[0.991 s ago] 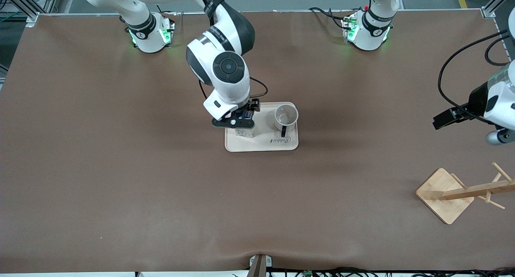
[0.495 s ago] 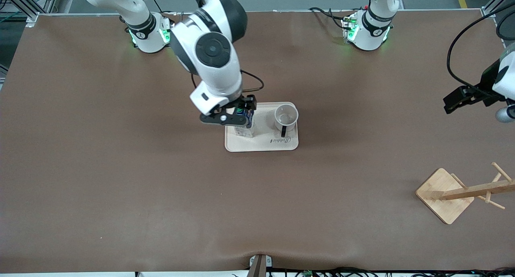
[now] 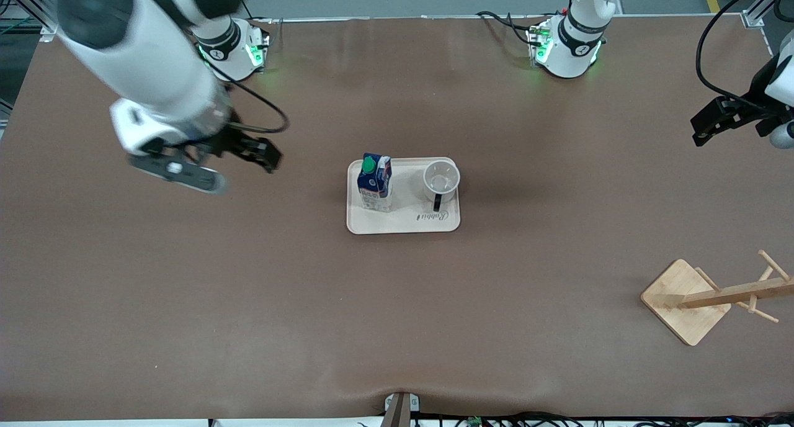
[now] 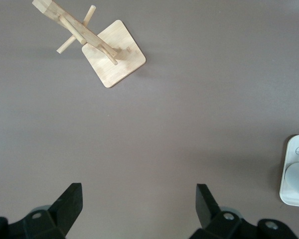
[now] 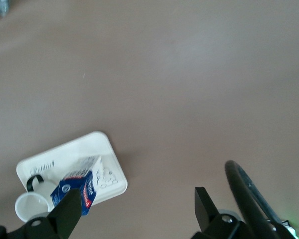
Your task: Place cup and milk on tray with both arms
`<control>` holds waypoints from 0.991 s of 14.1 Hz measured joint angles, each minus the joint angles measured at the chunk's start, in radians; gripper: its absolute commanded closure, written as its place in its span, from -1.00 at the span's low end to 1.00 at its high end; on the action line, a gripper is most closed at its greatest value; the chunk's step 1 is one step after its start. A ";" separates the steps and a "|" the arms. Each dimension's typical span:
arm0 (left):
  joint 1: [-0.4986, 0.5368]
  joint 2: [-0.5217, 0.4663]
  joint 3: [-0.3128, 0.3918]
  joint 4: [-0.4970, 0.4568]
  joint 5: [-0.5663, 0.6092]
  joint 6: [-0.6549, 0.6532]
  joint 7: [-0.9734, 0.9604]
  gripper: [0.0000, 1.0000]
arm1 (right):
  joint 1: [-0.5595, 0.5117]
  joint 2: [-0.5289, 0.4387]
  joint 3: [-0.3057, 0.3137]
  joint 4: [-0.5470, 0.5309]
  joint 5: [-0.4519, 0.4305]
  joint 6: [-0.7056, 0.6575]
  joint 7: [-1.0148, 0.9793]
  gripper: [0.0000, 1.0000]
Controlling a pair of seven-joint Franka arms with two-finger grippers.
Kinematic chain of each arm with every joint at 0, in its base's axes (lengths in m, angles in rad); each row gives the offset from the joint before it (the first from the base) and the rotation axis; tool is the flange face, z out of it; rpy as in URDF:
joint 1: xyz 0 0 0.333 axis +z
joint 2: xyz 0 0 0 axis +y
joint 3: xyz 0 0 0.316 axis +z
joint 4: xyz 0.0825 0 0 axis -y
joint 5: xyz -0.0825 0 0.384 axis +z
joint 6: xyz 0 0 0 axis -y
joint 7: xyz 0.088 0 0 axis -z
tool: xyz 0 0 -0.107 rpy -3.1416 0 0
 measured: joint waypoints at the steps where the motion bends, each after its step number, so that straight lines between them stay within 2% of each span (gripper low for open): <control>1: 0.000 0.000 0.000 -0.003 0.000 0.000 0.000 -1.00 | -0.034 -0.031 -0.002 0.001 -0.002 -0.025 -0.012 -1.00; 4: 0.000 0.000 0.000 -0.009 0.000 0.000 0.000 -1.00 | -0.144 -0.096 -0.005 -0.003 -0.002 -0.101 -0.105 -1.00; 8: -0.001 0.000 0.000 -0.013 -0.015 -0.001 0.000 -1.00 | -0.300 -0.157 -0.009 -0.078 -0.002 -0.110 -0.335 -1.00; 12: -0.003 -0.001 -0.017 -0.015 -0.064 -0.006 -0.002 -1.00 | -0.441 -0.167 -0.010 -0.123 -0.002 -0.110 -0.636 -1.00; 14: -0.003 -0.001 -0.018 -0.015 -0.072 -0.011 -0.002 -1.00 | -0.468 -0.169 -0.011 -0.133 -0.002 -0.110 -0.706 -1.00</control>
